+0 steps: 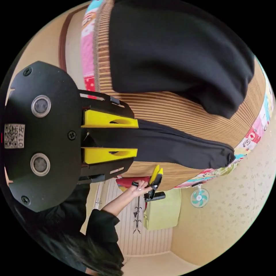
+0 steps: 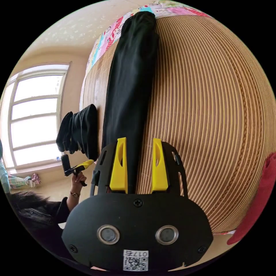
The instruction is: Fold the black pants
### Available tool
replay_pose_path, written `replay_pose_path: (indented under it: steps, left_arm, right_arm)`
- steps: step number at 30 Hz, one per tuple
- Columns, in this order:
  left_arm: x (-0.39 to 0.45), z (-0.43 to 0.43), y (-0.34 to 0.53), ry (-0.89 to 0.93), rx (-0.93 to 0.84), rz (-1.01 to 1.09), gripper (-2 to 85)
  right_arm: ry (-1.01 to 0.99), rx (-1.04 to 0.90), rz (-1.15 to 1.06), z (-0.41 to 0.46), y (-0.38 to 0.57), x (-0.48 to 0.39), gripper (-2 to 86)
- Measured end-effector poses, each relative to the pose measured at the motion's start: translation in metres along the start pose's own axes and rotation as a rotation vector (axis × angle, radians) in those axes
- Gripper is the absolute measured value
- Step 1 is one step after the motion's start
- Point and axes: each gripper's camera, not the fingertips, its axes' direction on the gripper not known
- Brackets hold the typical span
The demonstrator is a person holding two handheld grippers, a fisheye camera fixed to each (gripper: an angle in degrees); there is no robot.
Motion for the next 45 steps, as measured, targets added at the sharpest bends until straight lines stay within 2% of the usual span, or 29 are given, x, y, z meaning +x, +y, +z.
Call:
replay_pose_path:
  steps: [4,7,8,11,15,22,25,27,30,32,33,35,38,41,45]
  left_arm:
    - [0.023,0.059,-0.026,-0.129,-0.241,0.074,9.6]
    - [0.037,0.060,-0.009,-0.231,-0.233,0.086,4.4]
    - [0.039,0.049,-0.001,-0.179,-0.206,0.086,3.2]
    - [0.033,0.015,0.024,-0.019,-0.092,0.055,1.8]
    - [0.007,0.018,0.043,-0.098,-0.134,-0.105,2.8]
    - [0.010,-0.002,0.006,-0.022,-0.003,-0.013,11.5]
    - [-0.005,0.018,-0.032,-0.014,-0.057,-0.010,13.5]
    - [-0.011,0.035,-0.051,0.036,-0.117,0.012,11.8]
    - [-0.028,0.061,-0.062,0.132,-0.274,-0.047,5.9]
    - [-0.039,0.053,-0.046,0.258,-0.258,-0.099,5.1]
    - [-0.037,0.047,-0.039,0.307,-0.232,-0.083,5.1]
    - [-0.013,0.008,-0.008,0.568,-0.092,0.056,4.7]
    - [0.041,-0.053,0.034,0.790,0.065,0.290,4.5]
    - [0.131,-0.111,0.067,0.816,0.122,0.557,4.4]
    - [0.241,-0.189,0.099,0.747,0.228,0.850,4.4]
  right_arm:
    - [-0.183,-0.054,-0.008,0.030,0.041,0.012,11.1]
    - [-0.162,-0.099,-0.012,0.048,0.070,0.009,8.6]
    - [-0.127,-0.082,-0.002,0.046,0.082,0.008,6.7]
    - [-0.204,-0.004,0.007,0.029,0.108,0.008,4.8]
    - [-0.146,-0.063,0.017,0.036,0.112,0.023,5.7]
    - [-0.216,0.059,0.047,0.007,0.063,0.069,11.8]
    - [-0.397,0.048,0.040,0.016,0.020,0.095,12.2]
    - [-0.518,-0.018,-0.003,0.033,-0.016,0.099,11.0]
    - [-0.446,-0.230,-0.025,0.057,-0.043,0.088,5.7]
    - [-0.452,-0.216,-0.067,0.047,-0.037,0.080,3.8]
    - [-0.534,-0.179,-0.106,0.030,-0.024,0.072,3.0]
    - [-0.578,-0.098,-0.191,-0.007,0.005,0.049,2.2]
    - [-0.619,0.017,-0.334,-0.085,0.060,0.007,1.1]
    - [-0.680,0.096,-0.502,-0.163,0.109,-0.051,0.6]
    - [-0.619,0.237,-0.777,-0.276,0.166,-0.145,0.4]
